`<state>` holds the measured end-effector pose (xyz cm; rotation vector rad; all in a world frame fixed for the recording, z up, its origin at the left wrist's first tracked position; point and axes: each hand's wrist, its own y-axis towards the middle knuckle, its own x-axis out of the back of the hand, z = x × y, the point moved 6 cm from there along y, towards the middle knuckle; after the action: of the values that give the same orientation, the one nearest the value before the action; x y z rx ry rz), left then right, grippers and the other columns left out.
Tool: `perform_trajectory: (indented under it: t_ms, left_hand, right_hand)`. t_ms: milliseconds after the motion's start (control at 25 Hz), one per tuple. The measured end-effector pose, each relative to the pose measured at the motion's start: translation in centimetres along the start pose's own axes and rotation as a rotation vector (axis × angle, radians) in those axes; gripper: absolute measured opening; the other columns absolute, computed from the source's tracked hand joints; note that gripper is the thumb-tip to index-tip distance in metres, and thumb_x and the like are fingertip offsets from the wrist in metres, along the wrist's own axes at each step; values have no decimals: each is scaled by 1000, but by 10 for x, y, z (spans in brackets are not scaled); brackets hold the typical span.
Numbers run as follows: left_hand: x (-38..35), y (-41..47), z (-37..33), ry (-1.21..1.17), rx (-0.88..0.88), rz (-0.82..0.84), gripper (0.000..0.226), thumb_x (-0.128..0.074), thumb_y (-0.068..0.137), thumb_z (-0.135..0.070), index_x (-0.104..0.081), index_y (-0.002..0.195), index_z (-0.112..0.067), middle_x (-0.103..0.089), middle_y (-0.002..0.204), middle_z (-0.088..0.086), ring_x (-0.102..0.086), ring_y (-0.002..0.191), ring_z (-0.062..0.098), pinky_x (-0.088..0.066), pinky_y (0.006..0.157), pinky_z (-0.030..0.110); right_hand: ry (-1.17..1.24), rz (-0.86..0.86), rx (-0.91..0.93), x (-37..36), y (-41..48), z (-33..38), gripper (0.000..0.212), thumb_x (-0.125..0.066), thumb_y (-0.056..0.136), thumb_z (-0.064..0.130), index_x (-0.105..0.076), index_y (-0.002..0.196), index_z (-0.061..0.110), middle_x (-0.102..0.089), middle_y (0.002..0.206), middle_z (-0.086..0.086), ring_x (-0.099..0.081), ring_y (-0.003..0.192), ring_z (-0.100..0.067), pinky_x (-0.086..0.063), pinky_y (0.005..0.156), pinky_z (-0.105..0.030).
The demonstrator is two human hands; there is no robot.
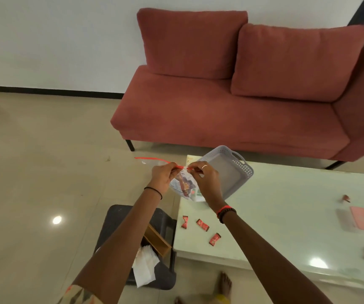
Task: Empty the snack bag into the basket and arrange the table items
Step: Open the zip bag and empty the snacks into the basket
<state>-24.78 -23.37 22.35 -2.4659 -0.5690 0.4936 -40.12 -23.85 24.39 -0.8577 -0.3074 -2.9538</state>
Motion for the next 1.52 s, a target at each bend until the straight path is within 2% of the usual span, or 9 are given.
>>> perform_trajectory:
  t_ms: [160, 320, 400, 480, 600, 760, 1000, 1320, 1520]
  left_hand:
    - [-52, -18, -4, -26, -14, 61, 20, -57, 85, 10, -58, 66, 3, -65, 45, 7, -66, 43, 11, -59, 55, 18]
    - [-103, -26, -2, 35, 16, 149, 17, -59, 89, -3, -56, 73, 2, -61, 68, 13, -67, 45, 12, -58, 51, 19]
    - [-117, -24, -5, 380, -68, 135, 24, -60, 91, -20, -54, 74, -5, -58, 68, 7, -62, 40, 10, -55, 47, 24]
    - [-130, -24, -20, 792, -390, 37, 22, -59, 90, -27, -56, 78, -9, -59, 71, 3, -58, 50, 9, -50, 58, 29]
    - [-172, -37, -27, 923, -786, 203, 17, -60, 89, -25, -69, 97, -14, -70, 97, 1, -63, 86, 10, -47, 80, 21]
    - [-218, -46, -15, 1044, -844, 424, 27, -65, 84, -38, -70, 105, -21, -72, 103, -7, -63, 90, -3, -45, 82, 3]
    - [-251, -47, -16, 1244, -985, 322, 23, -63, 85, -38, -69, 100, -21, -73, 96, -8, -66, 88, 8, -42, 100, 37]
    - [-256, -49, -25, 1321, -1031, 155, 14, -59, 76, -34, -52, 81, -23, -56, 72, -9, -57, 69, 13, -27, 88, 28]
    - [-230, -44, -27, 1298, -985, 54, 12, -56, 75, -29, -46, 77, -23, -54, 73, -6, -53, 68, 14, -30, 88, 32]
  right_hand:
    - [-41, -42, 47, 57, 6, -8, 10, -63, 89, 18, -71, 94, 14, -73, 93, -1, -58, 76, 1, -42, 69, 1]
    - [35, -77, -17, 107, 26, -24, 11, -59, 91, 15, -70, 90, 16, -73, 89, 1, -63, 78, -7, -52, 71, -18]
    - [58, -75, -27, 125, 35, -32, 10, -59, 90, 15, -69, 89, 14, -73, 88, 1, -66, 81, -12, -54, 73, -28]
    - [69, -68, -28, 141, 43, -40, 8, -61, 88, 13, -69, 88, 13, -73, 88, -2, -66, 80, -16, -53, 73, -31]
    - [75, -44, -15, 159, 53, -52, 10, -62, 88, 9, -70, 93, 11, -73, 93, -3, -65, 81, -14, -52, 73, -21]
    - [92, -33, -32, 180, 67, -70, 16, -60, 87, 1, -70, 99, 4, -72, 96, -6, -62, 83, -12, -44, 69, 1]
    - [121, -13, -48, 204, 80, -87, 16, -61, 87, -1, -70, 99, 3, -73, 96, -9, -63, 83, -11, -43, 69, 5]
    - [121, 7, 23, 211, 98, -72, 14, -58, 89, 0, -68, 99, 3, -67, 90, 2, -62, 80, -8, -44, 68, 4]
    - [125, -58, 18, 231, 112, -72, 9, -60, 88, 6, -67, 88, 11, -64, 77, 8, -57, 63, 9, -41, 60, 3]
